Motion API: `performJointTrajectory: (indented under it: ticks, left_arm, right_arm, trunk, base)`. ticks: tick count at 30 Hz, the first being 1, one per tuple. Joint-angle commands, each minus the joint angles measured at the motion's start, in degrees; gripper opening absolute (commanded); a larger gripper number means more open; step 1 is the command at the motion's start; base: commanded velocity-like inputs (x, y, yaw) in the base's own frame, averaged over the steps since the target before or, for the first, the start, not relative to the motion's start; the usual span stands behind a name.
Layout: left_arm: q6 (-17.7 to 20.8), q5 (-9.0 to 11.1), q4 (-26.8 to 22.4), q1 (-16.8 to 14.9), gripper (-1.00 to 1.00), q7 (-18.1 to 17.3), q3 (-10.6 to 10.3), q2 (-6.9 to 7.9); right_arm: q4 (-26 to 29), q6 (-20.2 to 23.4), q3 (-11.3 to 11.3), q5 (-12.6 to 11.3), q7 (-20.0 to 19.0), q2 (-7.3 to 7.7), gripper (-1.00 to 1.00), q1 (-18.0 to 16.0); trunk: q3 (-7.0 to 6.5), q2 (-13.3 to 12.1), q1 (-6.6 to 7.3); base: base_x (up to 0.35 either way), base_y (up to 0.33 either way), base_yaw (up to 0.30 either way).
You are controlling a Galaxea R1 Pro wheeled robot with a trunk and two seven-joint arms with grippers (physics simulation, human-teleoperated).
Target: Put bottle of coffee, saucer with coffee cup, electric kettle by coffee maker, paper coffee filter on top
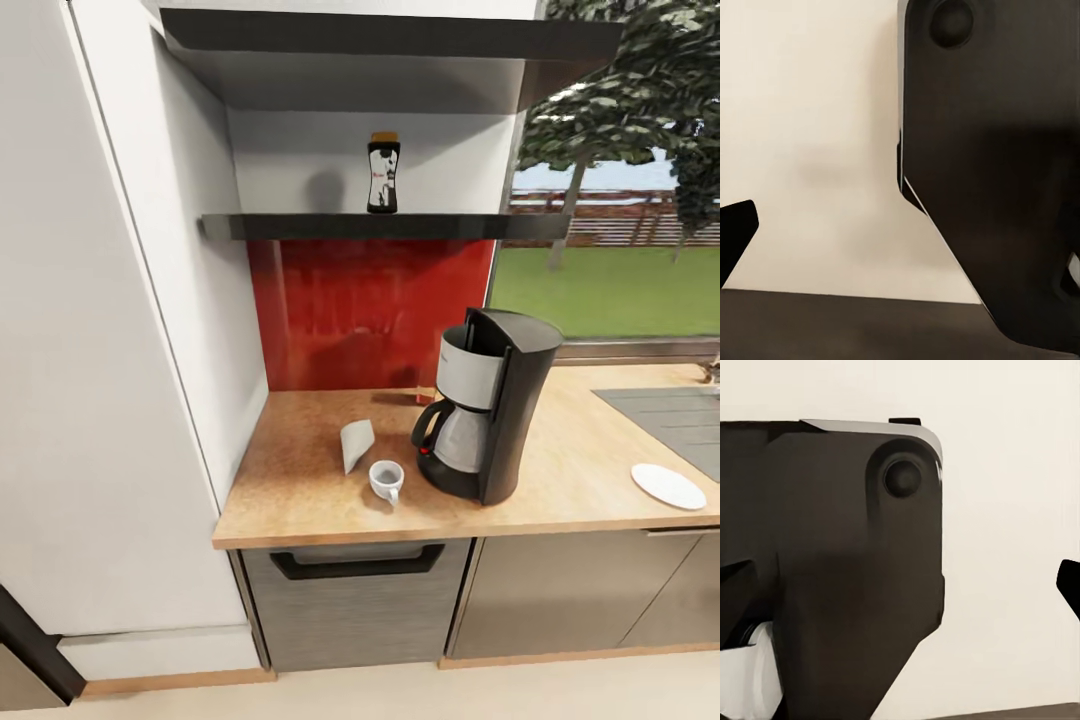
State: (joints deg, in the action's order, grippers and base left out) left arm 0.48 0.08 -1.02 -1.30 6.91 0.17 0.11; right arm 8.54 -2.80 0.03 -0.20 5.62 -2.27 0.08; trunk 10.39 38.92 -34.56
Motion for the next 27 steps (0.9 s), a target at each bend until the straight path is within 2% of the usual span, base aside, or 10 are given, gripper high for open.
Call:
performJointTrajectory:
  ticks: [1, 27]
  left_arm:
    - [0.05, 0.01, -0.03, -0.02, 1.00, 0.12, 0.01, -0.01]
    - [0.05, 0.09, -0.03, -0.02, 1.00, 0.12, 0.01, -0.03]
  right_arm:
    - [0.06, -0.10, 0.00, -0.04, 0.18, -0.02, 1.00, 0.01]
    - [0.07, -0.10, -0.12, -0.06, 0.18, -0.01, 1.00, 0.01]
  trunk:
    - [-0.11, -0.36, 0.21]
    - [-4.78, -10.78, 5.92]
  base:
    - [0.000, 0.000, 0.000]
    - [0.000, 0.000, 0.000]
